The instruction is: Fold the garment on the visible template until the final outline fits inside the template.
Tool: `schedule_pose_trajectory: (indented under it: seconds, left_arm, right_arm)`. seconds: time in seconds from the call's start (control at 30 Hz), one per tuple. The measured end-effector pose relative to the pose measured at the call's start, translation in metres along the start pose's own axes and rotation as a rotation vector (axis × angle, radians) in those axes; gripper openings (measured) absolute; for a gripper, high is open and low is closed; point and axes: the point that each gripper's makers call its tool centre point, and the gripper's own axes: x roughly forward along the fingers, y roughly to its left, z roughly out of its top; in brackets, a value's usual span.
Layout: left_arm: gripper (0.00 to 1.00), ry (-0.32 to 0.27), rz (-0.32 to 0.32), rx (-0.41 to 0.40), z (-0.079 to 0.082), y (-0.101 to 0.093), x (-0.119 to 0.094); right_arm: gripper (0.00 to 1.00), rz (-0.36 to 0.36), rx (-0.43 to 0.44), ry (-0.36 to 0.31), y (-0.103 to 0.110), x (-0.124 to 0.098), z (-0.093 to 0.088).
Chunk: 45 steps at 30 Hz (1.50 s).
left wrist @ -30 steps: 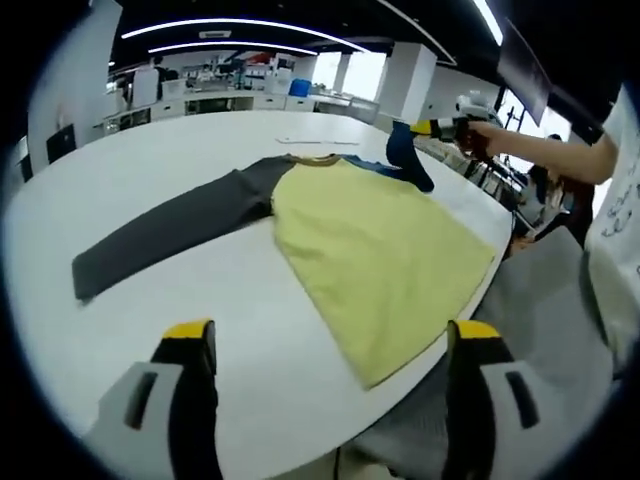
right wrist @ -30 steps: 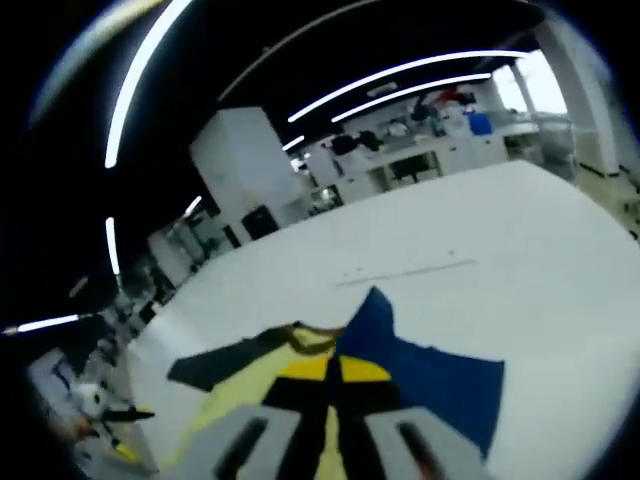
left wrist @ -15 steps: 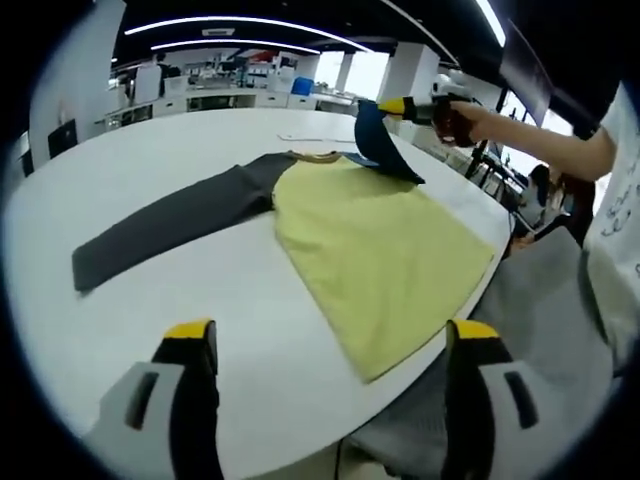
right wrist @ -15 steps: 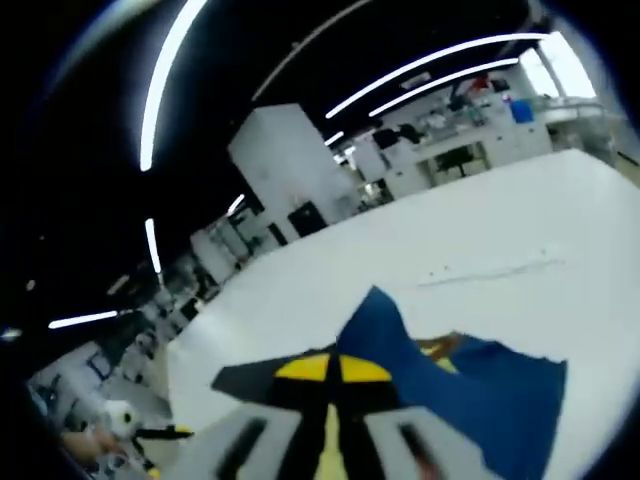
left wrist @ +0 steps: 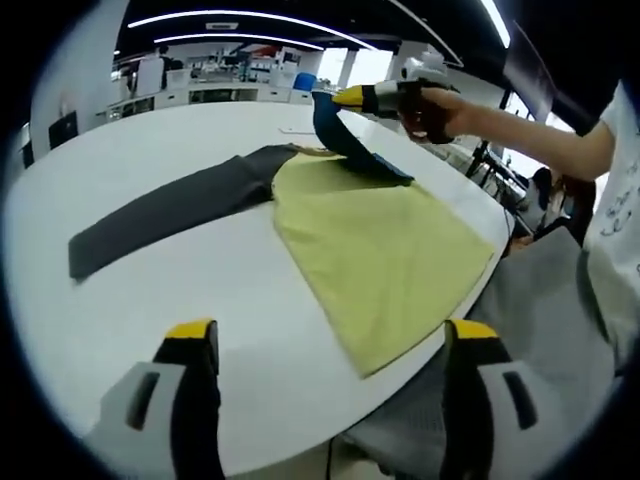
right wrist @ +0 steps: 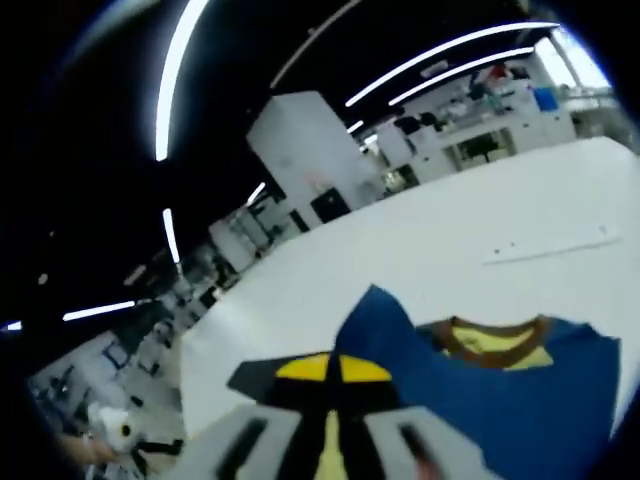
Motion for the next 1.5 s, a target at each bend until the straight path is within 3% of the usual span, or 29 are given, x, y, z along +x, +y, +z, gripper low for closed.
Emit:
schedule_pose_trajectory:
  seconds: [0.4, 0.77, 1.1, 1.4, 1.5]
  left_arm:
    - [0.89, 0.006, 0.006, -0.025, -0.005, -0.003, 0.000]
    - [0.89, 0.004, 0.004, -0.036, -0.006, -0.008, 0.001]
    - [0.89, -0.003, 0.004, -0.047, -0.008, -0.007, 0.002]
    - [0.89, -0.006, -0.001, -0.044, -0.007, -0.008, 0.004]
    - [0.89, -0.011, -0.002, -0.041, -0.005, -0.008, 0.005]
  right_arm:
    - [0.00, -0.041, -0.021, 0.142, -0.013, 0.035, -0.056]
    - [0.00, -0.052, -0.034, 0.228, -0.012, 0.054, -0.086]
    - [0.00, -0.067, -0.032, 0.272, -0.013, 0.062, -0.101]
    - [0.00, -0.065, -0.083, 0.310, -0.007, 0.065, -0.108]
    - [0.06, -0.046, -0.109, 0.314, -0.003, 0.063, -0.107]
